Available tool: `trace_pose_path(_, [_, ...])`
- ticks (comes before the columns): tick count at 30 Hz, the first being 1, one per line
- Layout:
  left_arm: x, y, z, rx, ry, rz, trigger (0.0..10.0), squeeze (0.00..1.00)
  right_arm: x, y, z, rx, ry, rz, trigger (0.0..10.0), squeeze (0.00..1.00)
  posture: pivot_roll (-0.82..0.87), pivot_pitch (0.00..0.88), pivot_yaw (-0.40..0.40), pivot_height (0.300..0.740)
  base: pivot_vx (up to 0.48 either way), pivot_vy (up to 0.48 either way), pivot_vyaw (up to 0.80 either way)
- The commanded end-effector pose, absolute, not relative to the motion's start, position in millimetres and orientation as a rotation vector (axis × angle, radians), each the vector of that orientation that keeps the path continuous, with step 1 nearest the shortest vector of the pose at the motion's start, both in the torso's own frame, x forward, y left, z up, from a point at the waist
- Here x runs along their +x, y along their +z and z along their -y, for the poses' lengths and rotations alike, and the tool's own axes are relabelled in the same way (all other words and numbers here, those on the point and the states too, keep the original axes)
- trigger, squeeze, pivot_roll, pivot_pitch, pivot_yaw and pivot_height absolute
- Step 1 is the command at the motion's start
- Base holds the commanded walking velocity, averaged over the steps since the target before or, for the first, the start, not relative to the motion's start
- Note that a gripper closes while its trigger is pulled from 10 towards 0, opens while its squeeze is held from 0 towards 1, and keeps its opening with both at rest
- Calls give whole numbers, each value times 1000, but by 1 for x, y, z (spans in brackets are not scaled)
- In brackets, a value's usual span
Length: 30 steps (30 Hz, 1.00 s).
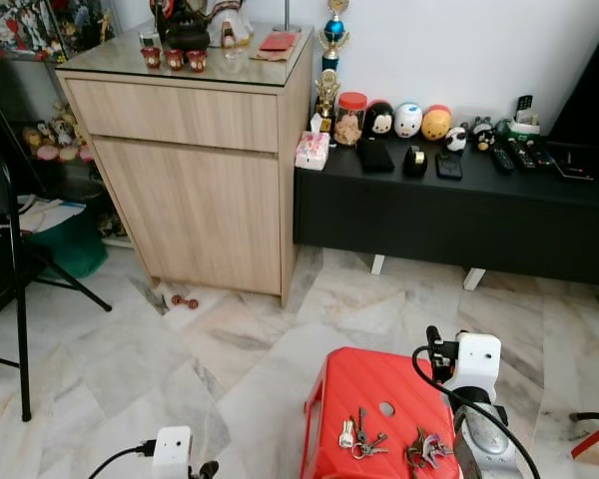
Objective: Hang keys on a hook
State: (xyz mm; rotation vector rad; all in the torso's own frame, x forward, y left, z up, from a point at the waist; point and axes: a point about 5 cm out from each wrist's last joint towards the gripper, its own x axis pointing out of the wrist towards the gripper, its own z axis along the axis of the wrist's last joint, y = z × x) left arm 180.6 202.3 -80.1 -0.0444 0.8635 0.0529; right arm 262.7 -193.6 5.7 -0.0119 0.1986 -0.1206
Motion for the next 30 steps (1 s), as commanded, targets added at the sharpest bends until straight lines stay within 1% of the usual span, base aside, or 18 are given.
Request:
trace_pose_path(1, [179, -82, -199, -41, 40, -873, 10000, 0, 264, 8, 194, -10, -127, -183, 10000, 0, -11, 0, -65, 647, 0, 0, 0])
trace_pose_path(11, [178, -81, -201, -47, 45, -872, 10000, 0, 264, 8, 197, -18, -148, -185, 10000, 0, -6, 0, -67, 647, 0, 0, 0])
trace_pose_path(17, [179, -81, -201, -48, 41, -871, 10000, 0, 263, 7, 200, 6, -184, -197, 10000, 0, -11, 0, -63, 647, 0, 0, 0])
trace_pose_path(25, [179, -81, -201, -53, 46, -871, 10000, 0, 264, 6, 199, -3, -180, -203, 10000, 0, -7, 0, -65, 647, 0, 0, 0])
trace_pose_path(30, [178, -82, -201, -73, 44, -884, 10000, 0, 263, 1, 197, -7, -164, -246, 10000, 0, -11, 0, -62, 647, 0, 0, 0])
